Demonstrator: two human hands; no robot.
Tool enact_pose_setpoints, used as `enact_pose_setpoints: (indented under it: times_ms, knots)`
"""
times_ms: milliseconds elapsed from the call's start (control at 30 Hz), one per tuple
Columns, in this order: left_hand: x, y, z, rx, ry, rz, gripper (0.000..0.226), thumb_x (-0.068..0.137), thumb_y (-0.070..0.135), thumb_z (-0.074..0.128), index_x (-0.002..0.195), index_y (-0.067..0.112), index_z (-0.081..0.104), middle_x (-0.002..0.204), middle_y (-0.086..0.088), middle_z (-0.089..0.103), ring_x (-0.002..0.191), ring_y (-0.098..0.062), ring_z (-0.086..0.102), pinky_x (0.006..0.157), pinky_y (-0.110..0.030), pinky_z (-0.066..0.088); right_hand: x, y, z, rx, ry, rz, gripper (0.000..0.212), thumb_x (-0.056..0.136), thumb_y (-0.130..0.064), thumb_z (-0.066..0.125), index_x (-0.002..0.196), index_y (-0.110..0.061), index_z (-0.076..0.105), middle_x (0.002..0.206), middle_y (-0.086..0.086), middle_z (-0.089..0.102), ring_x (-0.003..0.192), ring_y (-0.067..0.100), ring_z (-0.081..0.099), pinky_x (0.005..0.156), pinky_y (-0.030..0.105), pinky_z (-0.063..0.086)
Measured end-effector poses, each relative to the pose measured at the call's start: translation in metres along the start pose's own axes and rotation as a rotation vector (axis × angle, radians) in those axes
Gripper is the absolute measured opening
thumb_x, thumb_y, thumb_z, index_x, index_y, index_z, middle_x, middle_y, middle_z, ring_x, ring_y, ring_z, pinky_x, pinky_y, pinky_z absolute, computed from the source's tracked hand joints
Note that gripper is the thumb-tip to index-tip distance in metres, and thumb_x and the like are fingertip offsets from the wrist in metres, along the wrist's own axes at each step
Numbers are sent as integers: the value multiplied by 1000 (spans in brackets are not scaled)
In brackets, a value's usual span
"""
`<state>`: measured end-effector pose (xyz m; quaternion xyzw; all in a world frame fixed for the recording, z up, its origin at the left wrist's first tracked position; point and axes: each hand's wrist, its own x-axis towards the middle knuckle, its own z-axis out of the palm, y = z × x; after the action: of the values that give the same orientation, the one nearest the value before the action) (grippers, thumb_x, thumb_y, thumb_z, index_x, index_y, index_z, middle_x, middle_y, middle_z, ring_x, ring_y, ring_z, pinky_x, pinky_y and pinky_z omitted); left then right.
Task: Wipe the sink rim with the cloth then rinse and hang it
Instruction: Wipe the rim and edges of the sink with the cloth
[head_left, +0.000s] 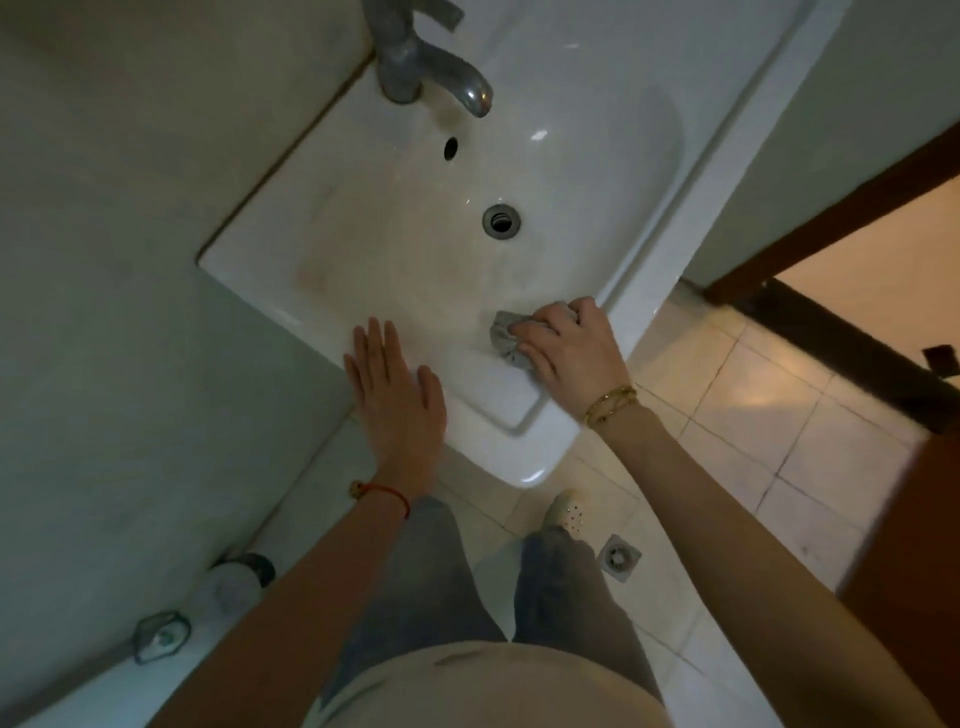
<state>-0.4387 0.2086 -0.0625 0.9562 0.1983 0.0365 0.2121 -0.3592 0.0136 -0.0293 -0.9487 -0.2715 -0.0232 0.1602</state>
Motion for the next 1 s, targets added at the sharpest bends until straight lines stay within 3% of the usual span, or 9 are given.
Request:
enact_pose_setpoints:
  times_ms: [67, 167, 267, 367, 500, 633, 800, 867, 1000]
  knots:
    - [-3, 11, 6, -64, 65, -124, 63, 99, 16, 42, 155, 1, 15, 164, -14, 12, 153, -29, 6, 126, -41, 0, -10, -10, 6, 33, -72, -174, 14, 81, -17, 73, 95, -20, 74, 87, 3, 68, 76, 28, 57, 70, 36, 44]
    - [-1, 20, 14, -100, 140, -207, 65, 96, 9, 40, 154, -1, 13, 164, -14, 13, 153, -28, 7, 126, -40, 0, -27, 7, 0, -58, -175, -453, 21, 74, -21, 78, 94, -22, 73, 89, 0, 69, 87, 31, 63, 82, 36, 41]
    - [2, 20, 18, -96, 173, -228, 65, 93, 10, 37, 154, -2, 16, 163, -15, 17, 153, -29, 10, 126, -41, 1, -17, 64, -22, -102, -110, -398, 12, 87, -25, 66, 95, -20, 72, 92, 2, 69, 87, 30, 58, 80, 34, 36]
    - [4, 21, 20, -85, 186, -221, 66, 92, 11, 37, 154, -2, 17, 163, -16, 19, 152, -29, 11, 126, -41, 2, -2, 81, -29, -105, -157, -331, 18, 94, -28, 57, 100, -20, 71, 99, 1, 68, 91, 29, 54, 79, 35, 35]
    - [5, 21, 22, -74, 204, -212, 67, 91, 15, 37, 153, -2, 19, 162, -16, 22, 152, -29, 14, 126, -41, 4, -13, 31, -8, -68, -324, -560, 26, 93, -40, 43, 102, -32, 66, 98, -10, 66, 91, 23, 54, 78, 37, 42]
    - [6, 19, 21, -62, 206, -210, 67, 92, 21, 37, 153, -2, 21, 162, -17, 22, 152, -29, 14, 126, -42, 6, -1, 59, -9, 6, -342, -692, 29, 95, -42, 44, 106, -27, 66, 95, -7, 65, 85, 23, 53, 74, 36, 42]
    - [7, 25, 20, -62, 217, -233, 66, 93, 21, 37, 152, -3, 23, 161, -16, 23, 152, -28, 13, 126, -42, 5, 41, 124, -23, -70, -284, -548, 33, 97, -41, 41, 96, -24, 69, 92, -4, 67, 83, 24, 50, 71, 36, 33]
    - [8, 27, 20, -77, 221, -247, 65, 93, 21, 37, 152, -2, 23, 162, -15, 23, 153, -28, 12, 126, -41, 4, 37, 110, -21, -89, -295, -569, 31, 97, -41, 40, 95, -26, 67, 91, -5, 66, 83, 24, 50, 70, 37, 36]
    - [6, 30, 19, -65, 226, -251, 64, 95, 21, 37, 153, -1, 21, 162, -15, 21, 153, -27, 11, 126, -43, 6, 20, 51, -4, 50, -420, -784, 24, 95, -39, 44, 96, -27, 65, 93, -4, 66, 82, 25, 54, 70, 38, 42]
